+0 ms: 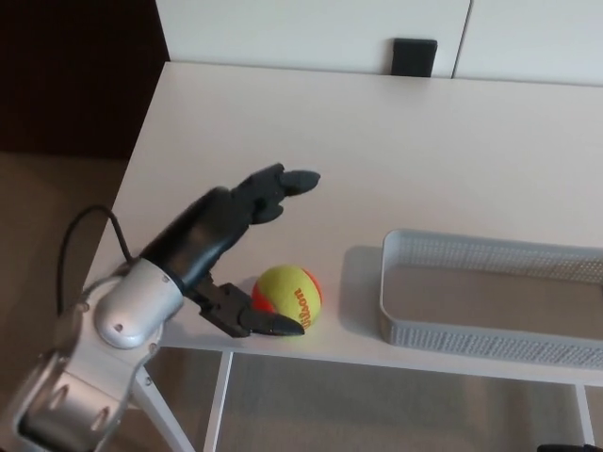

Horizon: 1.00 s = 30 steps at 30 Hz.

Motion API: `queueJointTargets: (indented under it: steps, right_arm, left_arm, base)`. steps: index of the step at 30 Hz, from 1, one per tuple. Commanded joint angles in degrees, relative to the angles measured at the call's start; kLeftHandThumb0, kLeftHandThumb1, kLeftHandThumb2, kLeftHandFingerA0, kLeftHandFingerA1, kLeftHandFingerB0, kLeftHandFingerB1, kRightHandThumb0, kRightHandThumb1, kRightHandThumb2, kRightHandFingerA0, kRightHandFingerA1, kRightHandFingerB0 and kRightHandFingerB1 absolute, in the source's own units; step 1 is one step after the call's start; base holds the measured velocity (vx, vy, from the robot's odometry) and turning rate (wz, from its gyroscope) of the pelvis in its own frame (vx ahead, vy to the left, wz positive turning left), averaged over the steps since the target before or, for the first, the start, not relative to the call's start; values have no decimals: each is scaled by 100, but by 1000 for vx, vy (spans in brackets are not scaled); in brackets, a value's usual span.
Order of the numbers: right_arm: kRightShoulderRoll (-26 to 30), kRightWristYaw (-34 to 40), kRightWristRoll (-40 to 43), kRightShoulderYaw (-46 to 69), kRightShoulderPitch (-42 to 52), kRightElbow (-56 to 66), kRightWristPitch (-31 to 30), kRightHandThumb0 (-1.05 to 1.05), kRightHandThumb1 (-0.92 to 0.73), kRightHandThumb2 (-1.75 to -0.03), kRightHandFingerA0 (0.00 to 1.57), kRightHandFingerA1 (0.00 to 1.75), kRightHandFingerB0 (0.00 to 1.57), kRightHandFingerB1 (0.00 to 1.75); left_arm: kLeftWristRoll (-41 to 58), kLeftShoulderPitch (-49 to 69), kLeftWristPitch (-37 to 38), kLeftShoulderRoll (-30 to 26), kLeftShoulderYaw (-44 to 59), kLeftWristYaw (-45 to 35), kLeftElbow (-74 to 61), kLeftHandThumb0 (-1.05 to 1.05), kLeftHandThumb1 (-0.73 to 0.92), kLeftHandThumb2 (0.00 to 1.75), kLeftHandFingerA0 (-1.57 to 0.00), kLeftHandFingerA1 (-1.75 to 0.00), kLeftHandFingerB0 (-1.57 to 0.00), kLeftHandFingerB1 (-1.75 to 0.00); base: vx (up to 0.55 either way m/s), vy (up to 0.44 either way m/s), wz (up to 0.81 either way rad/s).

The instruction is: The robot walk towards a table in front and uses its left hand to pickup a tennis ball on the left side and put it in a container on the right hand side

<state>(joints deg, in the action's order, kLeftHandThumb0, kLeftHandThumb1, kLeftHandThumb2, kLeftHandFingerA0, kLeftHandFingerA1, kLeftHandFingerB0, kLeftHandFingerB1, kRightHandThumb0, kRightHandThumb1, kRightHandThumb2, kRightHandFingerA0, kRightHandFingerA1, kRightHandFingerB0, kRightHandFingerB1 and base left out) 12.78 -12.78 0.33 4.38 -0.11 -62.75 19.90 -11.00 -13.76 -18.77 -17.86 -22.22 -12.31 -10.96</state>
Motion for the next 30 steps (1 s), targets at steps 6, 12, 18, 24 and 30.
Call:
queueJointTargets:
  steps: [6, 12, 18, 24, 30]
  right_arm:
    - [10, -13, 18, 32, -40, 103, -155, -28, -52, -55, 77, 51, 56, 44]
    - [22, -54, 12, 20, -31, 154, -167, -37, -43, -70, 70, 59, 50, 52]
    - [36, -74, 11, 21, -52, 194, -198, -37, -43, -70, 71, 60, 49, 52]
    - [28, -40, -13, -1, -48, 263, -217, -36, -43, -70, 71, 60, 49, 52]
    - [42, 31, -74, -45, -48, 335, -239, -39, -43, -71, 72, 59, 50, 52]
  left_arm:
    - [-826, 178, 595, 252, -169, 654, 462, -31, 20, 49, -25, -42, -25, -35]
    - [-1047, 336, 888, 389, -276, 892, 776, -31, 21, 50, -31, -45, -28, -35]
    - [-1223, 377, 1052, 501, -319, 1055, 1088, -28, 22, 47, -35, -43, -32, -35]
    - [-1479, 596, 1445, 653, -530, 1436, 1414, -32, 21, 49, -44, -47, -38, -37]
    - [-1603, 672, 1571, 716, -595, 1537, 1565, -30, 25, 51, -54, -51, -41, -39]
  base:
    - [0, 0, 0]
    - [0, 0, 0]
    - [0, 0, 0]
    - [0, 0, 0]
    - [0, 0, 0]
